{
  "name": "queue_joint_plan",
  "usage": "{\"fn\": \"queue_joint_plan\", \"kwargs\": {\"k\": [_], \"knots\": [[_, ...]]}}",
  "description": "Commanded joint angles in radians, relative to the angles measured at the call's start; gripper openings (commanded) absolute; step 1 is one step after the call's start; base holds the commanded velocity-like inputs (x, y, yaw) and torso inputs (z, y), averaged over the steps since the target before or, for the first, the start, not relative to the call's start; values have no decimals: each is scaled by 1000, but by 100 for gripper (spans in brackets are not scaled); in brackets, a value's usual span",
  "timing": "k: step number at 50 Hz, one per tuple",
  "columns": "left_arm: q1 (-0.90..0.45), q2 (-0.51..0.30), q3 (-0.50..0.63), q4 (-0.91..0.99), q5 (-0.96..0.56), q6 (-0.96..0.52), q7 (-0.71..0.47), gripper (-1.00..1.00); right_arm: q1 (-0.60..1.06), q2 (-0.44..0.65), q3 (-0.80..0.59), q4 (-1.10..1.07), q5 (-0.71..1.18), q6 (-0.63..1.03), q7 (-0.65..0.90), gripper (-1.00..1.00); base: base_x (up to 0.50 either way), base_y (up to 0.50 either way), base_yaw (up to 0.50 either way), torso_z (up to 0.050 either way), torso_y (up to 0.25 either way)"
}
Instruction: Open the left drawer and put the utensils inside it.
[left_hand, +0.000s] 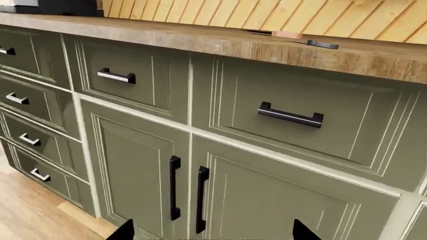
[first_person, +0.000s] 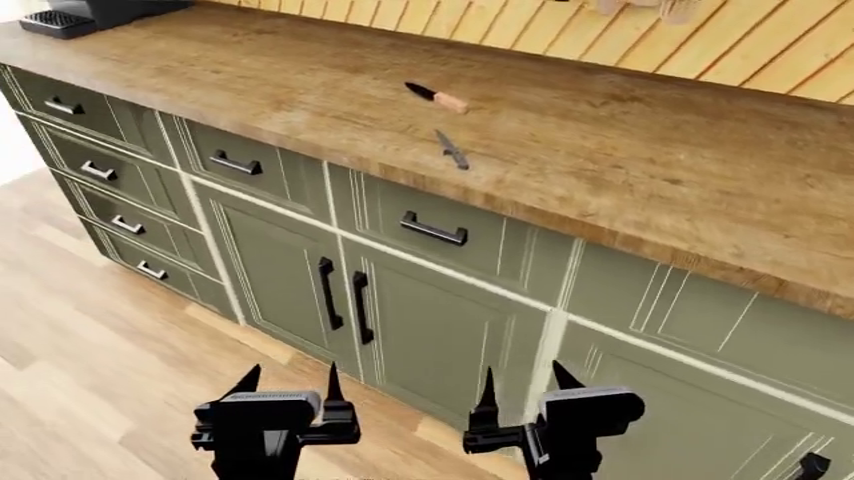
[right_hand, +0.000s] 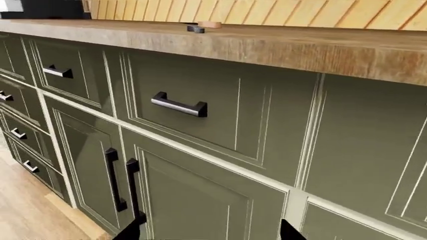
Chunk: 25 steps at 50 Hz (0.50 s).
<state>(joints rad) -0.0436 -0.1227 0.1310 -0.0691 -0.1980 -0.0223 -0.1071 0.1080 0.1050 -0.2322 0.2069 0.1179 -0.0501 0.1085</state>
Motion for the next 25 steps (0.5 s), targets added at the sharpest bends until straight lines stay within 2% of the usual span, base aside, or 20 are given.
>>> {"fn": "queue_joint_plan", "kwargs": {"k": [1,14,25], "knots": [[-4,-7,12,-1,-7,0,-9,100,1,10,-11,2,19,-2,1,100,0,0,500,50,0],[-14,-7,18,-75,-13,48,-9,100,21,12,-24,43,25,-11,9,100,0,0,500,50,0],[-6,-21,19,-46,-34,36,-13,100,24,14,-41,30,31,-3,16,100,0,0,500,50,0]]}}
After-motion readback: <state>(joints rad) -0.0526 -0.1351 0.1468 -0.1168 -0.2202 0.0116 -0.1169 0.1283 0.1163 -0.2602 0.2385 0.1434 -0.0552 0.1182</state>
